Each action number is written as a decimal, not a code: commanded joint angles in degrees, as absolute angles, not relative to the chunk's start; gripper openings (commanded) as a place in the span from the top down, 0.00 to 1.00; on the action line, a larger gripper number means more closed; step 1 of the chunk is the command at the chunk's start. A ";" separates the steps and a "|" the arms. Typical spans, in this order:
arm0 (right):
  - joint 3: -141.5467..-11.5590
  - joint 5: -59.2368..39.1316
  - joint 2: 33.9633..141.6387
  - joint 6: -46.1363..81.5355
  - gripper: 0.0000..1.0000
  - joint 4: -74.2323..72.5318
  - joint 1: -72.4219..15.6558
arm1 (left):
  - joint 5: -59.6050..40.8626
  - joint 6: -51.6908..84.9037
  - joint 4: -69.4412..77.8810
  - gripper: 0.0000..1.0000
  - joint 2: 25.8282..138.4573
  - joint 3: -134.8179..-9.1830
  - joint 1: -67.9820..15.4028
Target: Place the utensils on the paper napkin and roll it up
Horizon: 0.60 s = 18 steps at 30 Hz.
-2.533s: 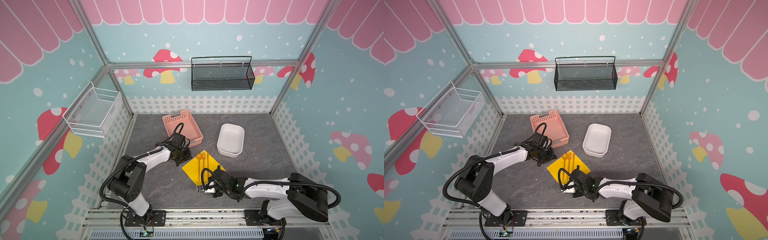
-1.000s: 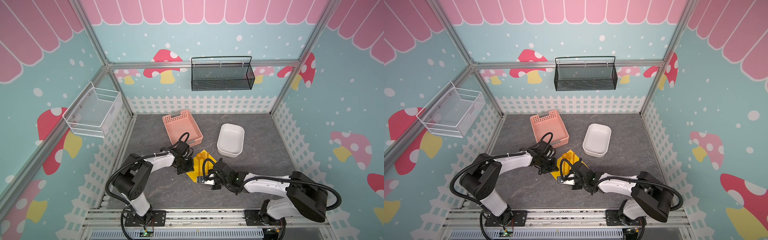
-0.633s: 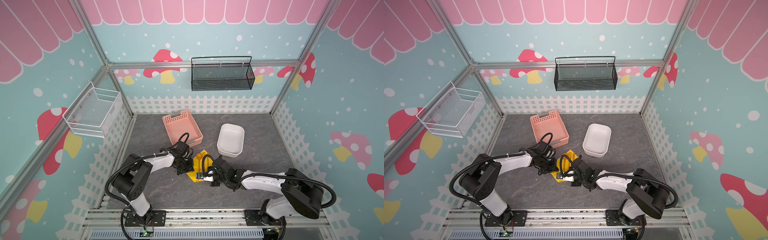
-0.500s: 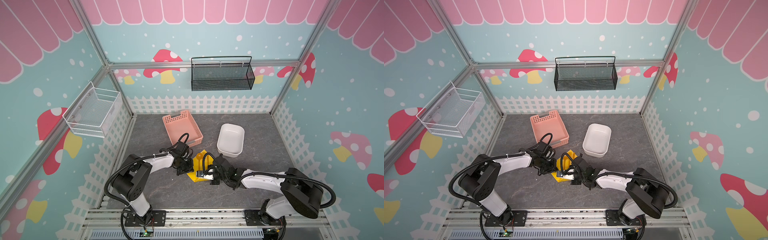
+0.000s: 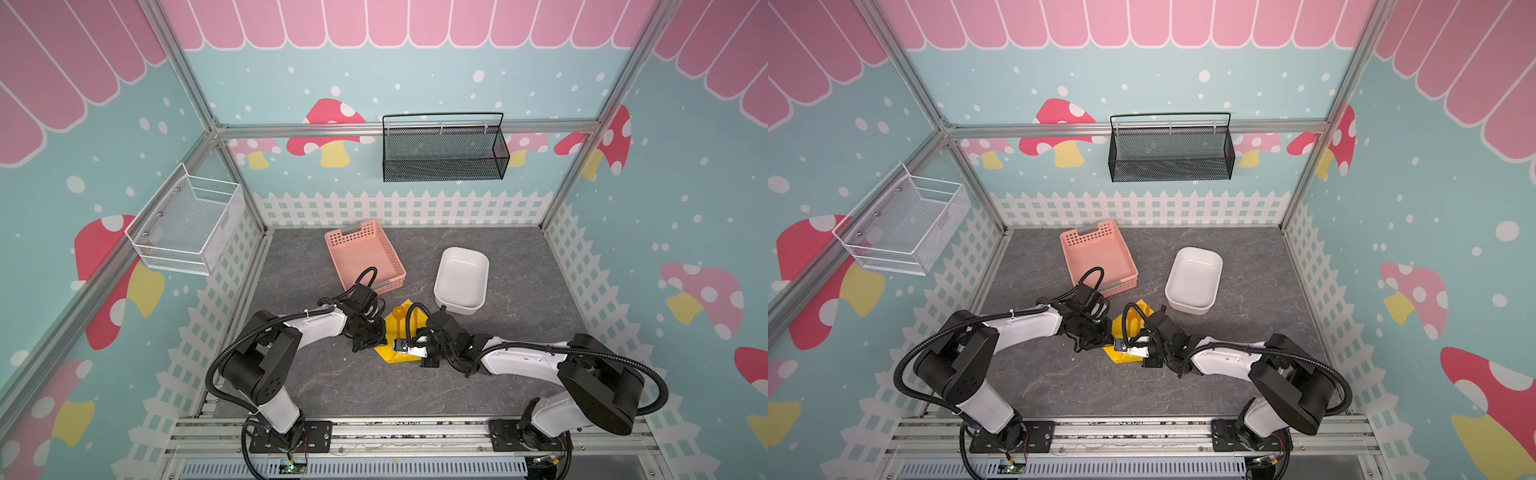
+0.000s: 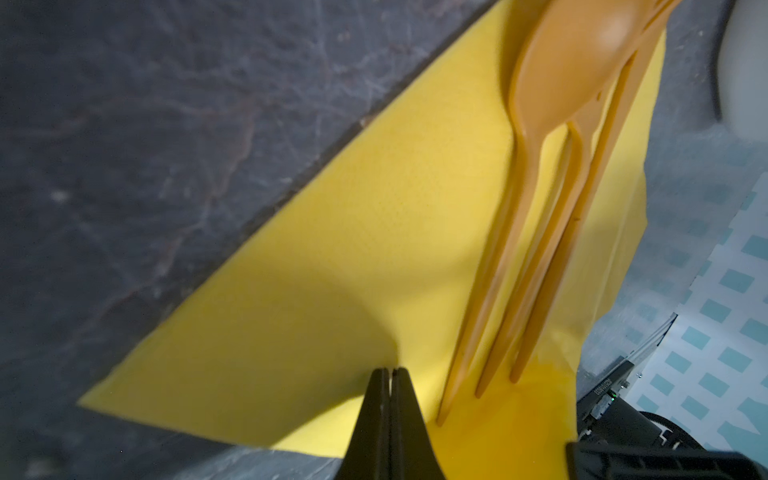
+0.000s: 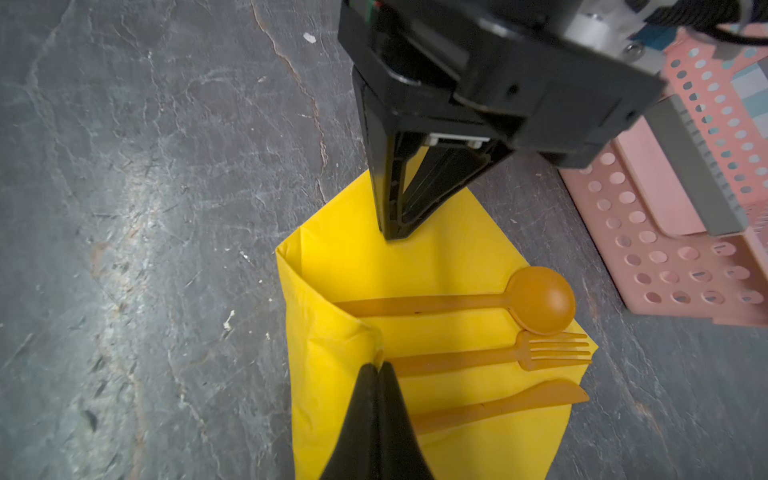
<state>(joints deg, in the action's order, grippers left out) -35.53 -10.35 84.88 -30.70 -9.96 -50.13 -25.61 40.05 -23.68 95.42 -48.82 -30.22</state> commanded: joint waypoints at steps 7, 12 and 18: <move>-36.50 -11.30 86.20 -30.34 1.00 -10.33 -48.78 | -28.39 39.04 -24.79 0.98 92.87 -47.90 -32.45; -37.03 -10.34 87.00 -30.20 1.00 -10.27 -48.60 | -28.57 39.73 -25.30 0.98 92.31 -47.58 -33.45; -36.79 -8.85 86.90 -30.93 1.00 -10.27 -48.52 | -28.33 39.73 -26.27 0.97 90.21 -45.66 -33.80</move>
